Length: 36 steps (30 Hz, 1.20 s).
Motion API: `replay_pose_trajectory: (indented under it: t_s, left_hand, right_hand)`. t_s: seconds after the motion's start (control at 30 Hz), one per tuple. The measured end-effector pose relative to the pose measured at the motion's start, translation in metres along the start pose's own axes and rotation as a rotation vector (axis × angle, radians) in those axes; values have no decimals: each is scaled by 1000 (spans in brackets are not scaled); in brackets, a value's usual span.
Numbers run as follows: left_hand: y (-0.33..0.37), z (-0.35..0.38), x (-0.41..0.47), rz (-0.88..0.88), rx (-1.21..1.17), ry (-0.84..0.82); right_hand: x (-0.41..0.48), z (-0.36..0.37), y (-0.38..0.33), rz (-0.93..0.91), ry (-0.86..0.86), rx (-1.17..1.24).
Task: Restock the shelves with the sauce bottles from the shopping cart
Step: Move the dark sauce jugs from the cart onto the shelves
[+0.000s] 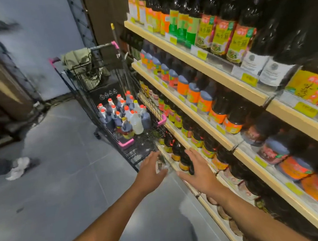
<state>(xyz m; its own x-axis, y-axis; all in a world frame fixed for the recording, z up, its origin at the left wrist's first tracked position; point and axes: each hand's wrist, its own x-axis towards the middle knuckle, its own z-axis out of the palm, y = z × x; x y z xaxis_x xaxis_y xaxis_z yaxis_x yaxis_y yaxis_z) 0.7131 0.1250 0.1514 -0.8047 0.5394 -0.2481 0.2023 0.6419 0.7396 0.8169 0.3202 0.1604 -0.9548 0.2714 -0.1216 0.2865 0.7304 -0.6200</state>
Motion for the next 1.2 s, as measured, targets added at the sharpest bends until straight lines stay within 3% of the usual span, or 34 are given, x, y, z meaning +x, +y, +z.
replay_pose_trajectory:
  t_s: [0.33,0.77,1.2]
  left_hand:
    - [-61,-60,78,-188,-139,112]
    - [-59,-123,196,-333,-233,184]
    - [-114,-166,282,-389,-232,197]
  right_hand:
    - [139,47,-43,-17,-176,95]
    - [335,59,-69,-94,-379,116]
    - [438,101,-102,9,-494,21]
